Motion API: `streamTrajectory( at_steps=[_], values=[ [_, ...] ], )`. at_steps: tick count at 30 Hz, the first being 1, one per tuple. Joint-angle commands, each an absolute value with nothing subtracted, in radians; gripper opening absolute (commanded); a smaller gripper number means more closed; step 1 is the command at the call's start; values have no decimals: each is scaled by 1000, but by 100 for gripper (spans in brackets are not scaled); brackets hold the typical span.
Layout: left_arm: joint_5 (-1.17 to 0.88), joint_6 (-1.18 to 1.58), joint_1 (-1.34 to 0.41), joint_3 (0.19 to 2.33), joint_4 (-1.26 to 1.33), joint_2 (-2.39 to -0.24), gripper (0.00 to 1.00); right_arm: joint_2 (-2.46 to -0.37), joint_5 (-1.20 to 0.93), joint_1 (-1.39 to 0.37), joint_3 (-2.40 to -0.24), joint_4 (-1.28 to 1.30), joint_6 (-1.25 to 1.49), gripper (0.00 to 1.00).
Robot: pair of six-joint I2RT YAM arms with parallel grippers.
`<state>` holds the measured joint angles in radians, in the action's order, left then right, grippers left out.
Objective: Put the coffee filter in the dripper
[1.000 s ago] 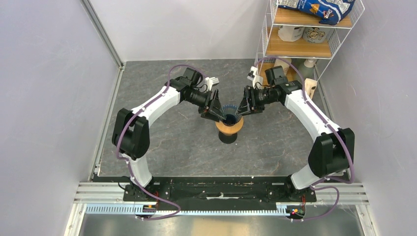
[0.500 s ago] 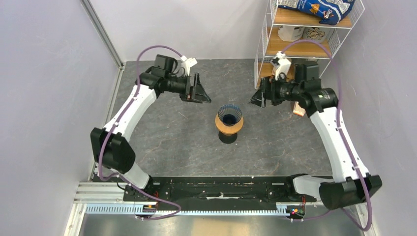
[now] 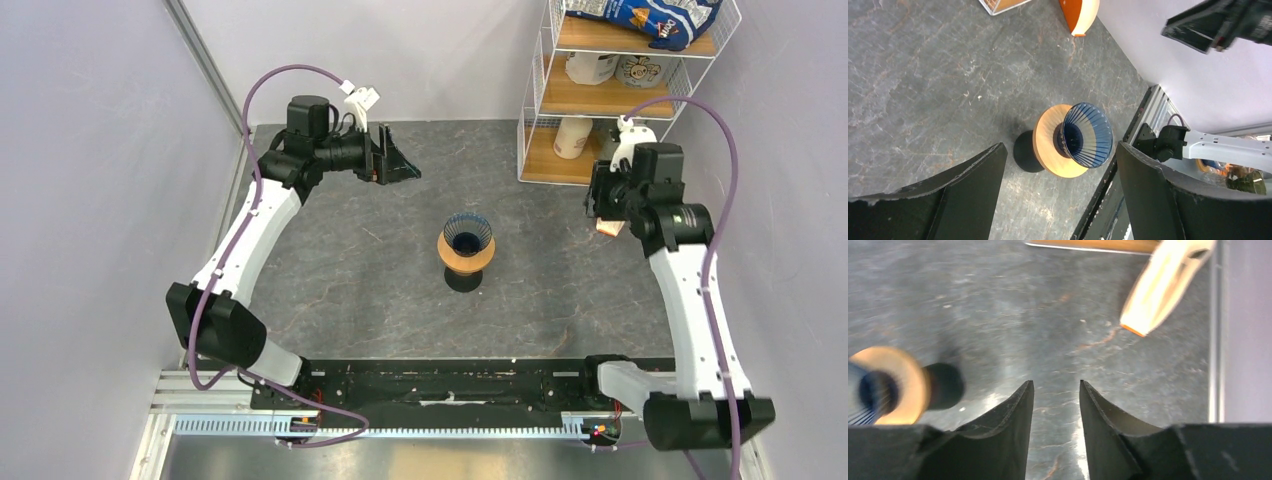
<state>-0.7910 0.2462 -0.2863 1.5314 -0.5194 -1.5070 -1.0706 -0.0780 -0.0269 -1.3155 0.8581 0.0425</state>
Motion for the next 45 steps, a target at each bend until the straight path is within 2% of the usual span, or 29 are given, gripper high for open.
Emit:
streamTrajectory(
  at_steps=[1, 10, 14, 29, 45],
  values=[
    [-790, 288, -281, 1521, -408, -1513, 88, -1182, 177, 21, -1285, 755, -30, 41],
    [-771, 326, -269, 1493, -370, -1505, 88, -1397, 202, 134, -1266, 557, -72, 30],
    [-770, 349, -261, 1440, -340, -1480, 88, -1466, 187, 162, -1259, 475, -101, 19],
    [-780, 352, -229, 1414, -355, -1459, 88, -1712, 140, 234, -1405, 399, -125, 16],
    [-796, 356, -200, 1437, -362, -1487, 88, -1762, 163, 241, -1412, 388, -142, 17]
  ],
)
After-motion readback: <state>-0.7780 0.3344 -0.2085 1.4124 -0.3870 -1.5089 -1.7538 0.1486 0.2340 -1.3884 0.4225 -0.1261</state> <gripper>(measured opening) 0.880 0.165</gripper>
